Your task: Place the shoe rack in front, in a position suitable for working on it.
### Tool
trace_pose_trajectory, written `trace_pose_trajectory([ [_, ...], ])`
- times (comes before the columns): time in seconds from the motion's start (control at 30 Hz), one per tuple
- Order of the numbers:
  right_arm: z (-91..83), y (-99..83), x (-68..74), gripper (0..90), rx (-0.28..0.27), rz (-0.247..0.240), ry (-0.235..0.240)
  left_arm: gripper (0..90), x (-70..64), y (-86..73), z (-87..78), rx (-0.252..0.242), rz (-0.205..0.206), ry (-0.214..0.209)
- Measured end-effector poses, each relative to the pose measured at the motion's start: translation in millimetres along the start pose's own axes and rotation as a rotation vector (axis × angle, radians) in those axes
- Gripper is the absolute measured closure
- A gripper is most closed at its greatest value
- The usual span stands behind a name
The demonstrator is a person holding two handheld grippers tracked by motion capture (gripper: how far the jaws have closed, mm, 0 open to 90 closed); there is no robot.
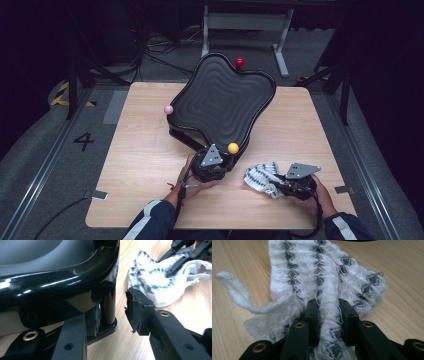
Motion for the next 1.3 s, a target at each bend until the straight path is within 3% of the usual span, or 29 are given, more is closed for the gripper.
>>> trace_pose_trajectory([
  [0.3, -1.8, -2.4, -1.6, 72.5, 0.001, 0.002, -0.005, 54.9, -6.2, -0.4, -6.3, 0.012, 0.034, -0.041],
  [0.43, -2.7, -3.8, -3.1, 72.5, -0.001, 0.004, -0.004, 51.6, -2.7, -7.6, -17.2, 0.052, 0.061, -0.021],
  [0.6, -3.2, -4.6, -3.5, 72.5, 0.000, 0.004, -0.007, 44.6, 6.8, -22.2, -34.8, 0.112, 0.062, 0.015],
  [0.73, -3.5, -5.2, -3.3, 72.3, 0.001, 0.012, -0.009, 39.2, 26.3, -39.8, -54.8, 0.132, -0.001, 0.060],
  [0.9, -3.6, -5.5, -3.7, 72.3, 0.000, 0.015, -0.003, 37.6, 52.8, -66.0, -82.2, 0.155, -0.109, 0.137],
  [1.0, -3.6, -5.6, -3.8, 72.3, -0.001, 0.016, -0.002, 36.9, 68.9, -78.4, -96.8, 0.144, -0.155, 0.189],
  [1.1, -3.6, -5.6, -4.0, 72.2, -0.001, 0.018, 0.001, 36.0, 87.5, -83.2, -107.7, 0.096, -0.234, 0.239],
  [1.2, -3.5, -5.5, -3.7, 72.1, -0.001, 0.018, -0.002, 35.4, 101.6, -82.4, -111.5, 0.077, -0.265, 0.266],
  [1.3, -3.5, -6.2, -4.7, 71.9, -0.008, 0.021, 0.006, 35.7, 116.7, -77.7, -110.5, 0.062, -0.266, 0.295],
])
Point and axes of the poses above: each handheld gripper's, and its own axes: z roughly forward along the jaws, y roughly out of its top, x roughly to its left, the point moved 3 cm from there along z, roughly forward along the jaws, and after that the axes turned 9 degrees about x, right-handed, at the moved point
